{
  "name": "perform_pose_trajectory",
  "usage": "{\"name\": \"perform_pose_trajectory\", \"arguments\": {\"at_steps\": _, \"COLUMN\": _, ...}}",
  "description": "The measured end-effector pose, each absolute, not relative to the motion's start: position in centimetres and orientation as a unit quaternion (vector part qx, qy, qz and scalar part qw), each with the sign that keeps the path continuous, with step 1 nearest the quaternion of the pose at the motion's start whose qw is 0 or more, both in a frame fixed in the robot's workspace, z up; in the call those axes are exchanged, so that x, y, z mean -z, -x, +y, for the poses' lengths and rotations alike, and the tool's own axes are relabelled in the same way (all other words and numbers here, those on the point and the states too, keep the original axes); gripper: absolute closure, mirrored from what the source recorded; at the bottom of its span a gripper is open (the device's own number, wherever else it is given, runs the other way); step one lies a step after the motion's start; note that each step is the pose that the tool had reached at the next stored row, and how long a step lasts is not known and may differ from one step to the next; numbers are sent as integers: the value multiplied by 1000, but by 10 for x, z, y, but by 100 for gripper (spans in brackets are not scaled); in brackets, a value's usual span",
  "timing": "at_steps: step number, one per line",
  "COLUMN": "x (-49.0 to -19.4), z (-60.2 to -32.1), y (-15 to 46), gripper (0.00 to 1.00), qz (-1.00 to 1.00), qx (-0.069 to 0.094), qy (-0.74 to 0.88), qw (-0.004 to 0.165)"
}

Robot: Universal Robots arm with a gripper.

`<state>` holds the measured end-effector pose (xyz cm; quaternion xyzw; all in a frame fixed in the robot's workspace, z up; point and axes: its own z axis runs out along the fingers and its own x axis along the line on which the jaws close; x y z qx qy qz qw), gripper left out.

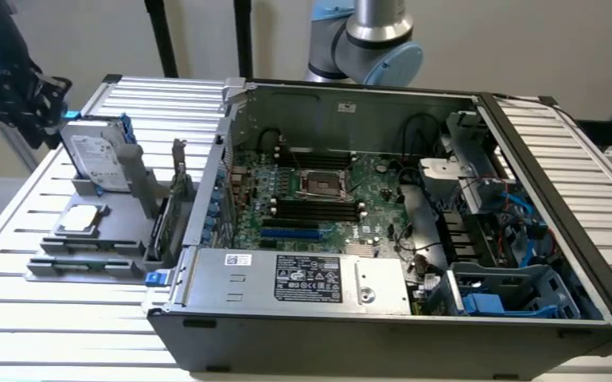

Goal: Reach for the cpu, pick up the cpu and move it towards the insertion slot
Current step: 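Pick up the cpu and move it towards the insertion slot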

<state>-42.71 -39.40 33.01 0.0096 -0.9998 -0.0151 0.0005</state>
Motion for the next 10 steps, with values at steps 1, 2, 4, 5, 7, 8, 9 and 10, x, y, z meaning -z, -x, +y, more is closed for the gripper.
{"name": "perform_pose_trajectory", "arguments": {"at_steps": 1, "x": -329, "z": -394, "y": 427, "gripper": 70, "qz": -1000, "qx": 15, "qy": -10, "qw": 0}}
{"name": "perform_pose_trajectory", "arguments": {"at_steps": 2, "x": -328, "z": -394, "y": 427, "gripper": 64, "qz": -1000, "qx": 15, "qy": -10, "qw": 0}}
{"name": "perform_pose_trajectory", "arguments": {"at_steps": 4, "x": -325, "z": -394, "y": 427, "gripper": 53, "qz": -1000, "qx": 15, "qy": -10, "qw": 0}}
{"name": "perform_pose_trajectory", "arguments": {"at_steps": 5, "x": -323, "z": -394, "y": 427, "gripper": 53, "qz": -1000, "qx": 15, "qy": -10, "qw": 1}}
{"name": "perform_pose_trajectory", "arguments": {"at_steps": 7, "x": -320, "z": -394, "y": 427, "gripper": 47, "qz": -1000, "qx": 15, "qy": -10, "qw": 0}}
{"name": "perform_pose_trajectory", "arguments": {"at_steps": 8, "x": -318, "z": -394, "y": 427, "gripper": 40, "qz": -1000, "qx": 15, "qy": -10, "qw": 0}}
{"name": "perform_pose_trajectory", "arguments": {"at_steps": 9, "x": -316, "z": -394, "y": 427, "gripper": 40, "qz": -1000, "qx": 15, "qy": -10, "qw": 0}}
{"name": "perform_pose_trajectory", "arguments": {"at_steps": 10, "x": -314, "z": -394, "y": 427, "gripper": 40, "qz": -1000, "qx": 15, "qy": -10, "qw": 0}}
